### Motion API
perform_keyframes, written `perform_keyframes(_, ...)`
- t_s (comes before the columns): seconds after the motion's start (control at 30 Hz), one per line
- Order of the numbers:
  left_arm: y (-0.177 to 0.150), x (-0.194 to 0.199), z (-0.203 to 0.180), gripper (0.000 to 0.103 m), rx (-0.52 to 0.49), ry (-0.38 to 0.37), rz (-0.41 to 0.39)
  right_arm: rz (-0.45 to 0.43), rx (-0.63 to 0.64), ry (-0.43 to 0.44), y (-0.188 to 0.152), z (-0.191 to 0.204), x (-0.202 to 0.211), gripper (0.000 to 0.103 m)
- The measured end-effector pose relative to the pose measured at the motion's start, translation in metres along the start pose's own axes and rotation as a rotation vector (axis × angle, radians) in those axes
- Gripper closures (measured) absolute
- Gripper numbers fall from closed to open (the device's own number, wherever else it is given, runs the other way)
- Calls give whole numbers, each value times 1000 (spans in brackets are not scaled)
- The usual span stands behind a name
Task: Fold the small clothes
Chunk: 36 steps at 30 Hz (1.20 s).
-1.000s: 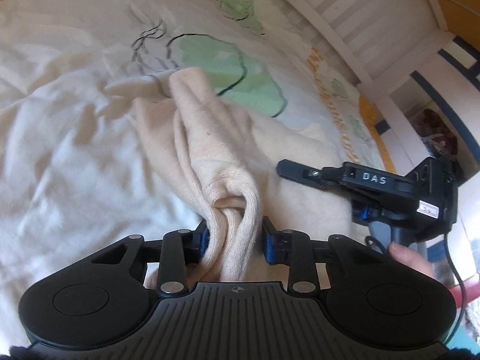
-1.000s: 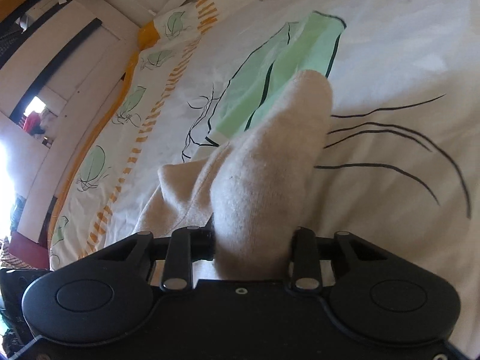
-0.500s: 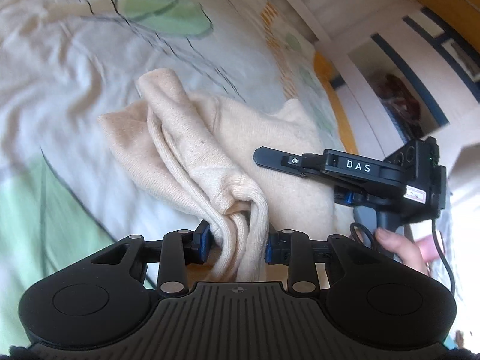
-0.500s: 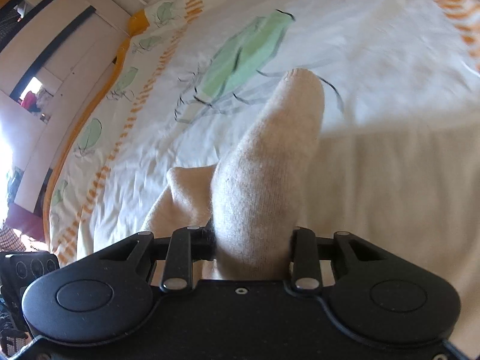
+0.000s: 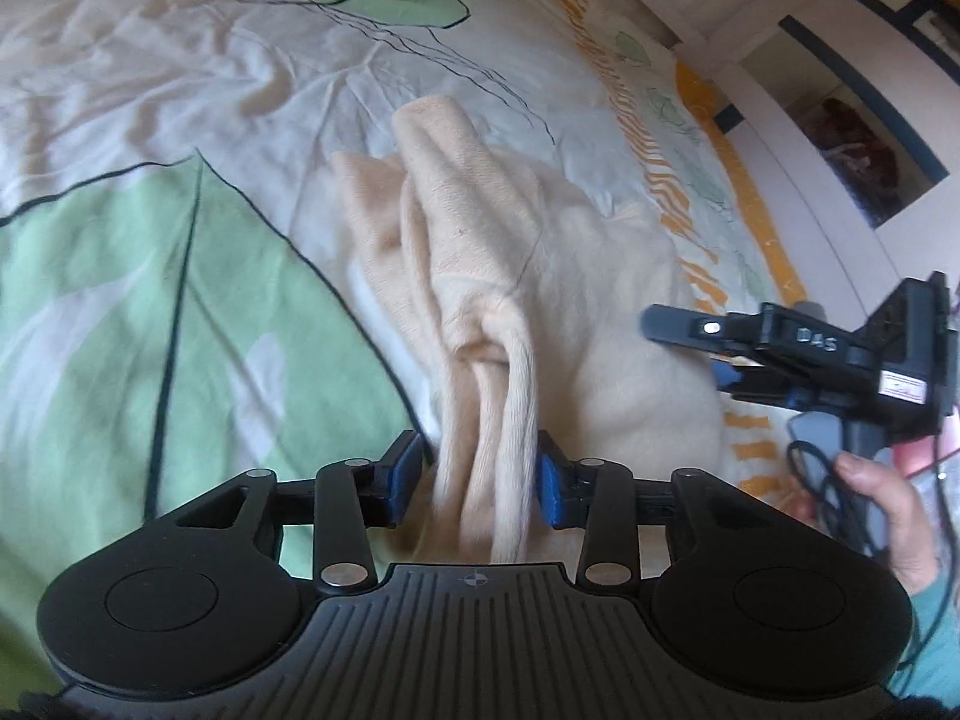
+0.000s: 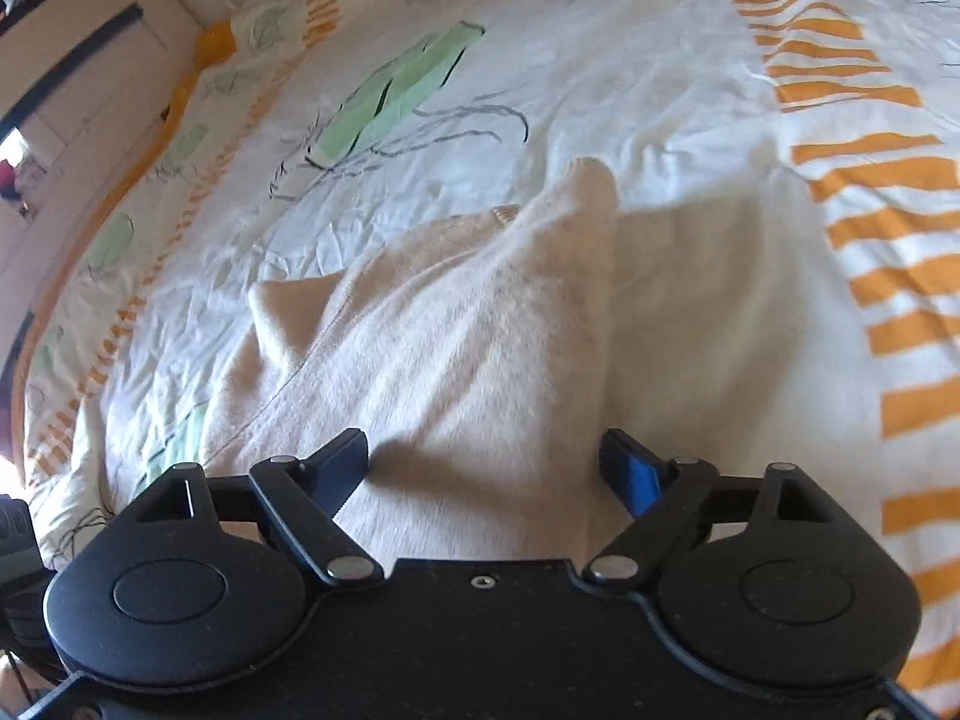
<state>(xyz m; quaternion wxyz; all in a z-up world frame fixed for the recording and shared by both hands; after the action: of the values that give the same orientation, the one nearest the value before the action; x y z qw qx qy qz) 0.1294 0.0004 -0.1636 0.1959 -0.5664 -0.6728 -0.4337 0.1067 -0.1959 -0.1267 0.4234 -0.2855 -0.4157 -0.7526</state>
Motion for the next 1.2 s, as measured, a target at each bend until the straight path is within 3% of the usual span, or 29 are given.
perform_keyframes(0.2,-8,19,-18,64,-96,62,-10,-107,-5,-1,-1,0,30,13)
perform_keyframes(0.33,8,53,-55,62,-257,78,-124,-178,15,-62,7,-5,43,13)
perform_keyframes(0.47,43,58,-75,53,-333,140,-234,-193,23,-131,14,-12,39,13)
perform_keyframes(0.63,80,11,-61,53,-294,241,-224,-192,37,-184,17,-14,30,13)
perform_keyframes(0.77,67,-23,-25,51,-258,324,-120,-203,66,-217,19,-13,31,13)
perform_keyframes(0.97,39,-6,6,48,-145,275,-141,-220,61,-237,30,-17,28,12)
perform_keyframes(1.07,30,1,11,48,-137,279,-156,-213,43,-252,40,-21,16,12)
perform_keyframes(1.2,23,6,9,48,-142,298,-175,-134,40,-303,45,-27,-24,6)
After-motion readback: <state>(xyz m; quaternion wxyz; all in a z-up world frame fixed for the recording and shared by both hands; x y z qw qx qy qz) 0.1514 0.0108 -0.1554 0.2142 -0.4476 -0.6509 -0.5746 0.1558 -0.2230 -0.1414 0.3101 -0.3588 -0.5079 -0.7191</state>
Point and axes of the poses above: each gripper's, at about its wrist camera, not at the fingertips, and x roughly against the way its jaws point, z to its left, y to its top, the point moved 9 cm from there along -x, roughly the way its jaws point, and after that the axes turned 6 degrees about z, right-handed, at the moved point
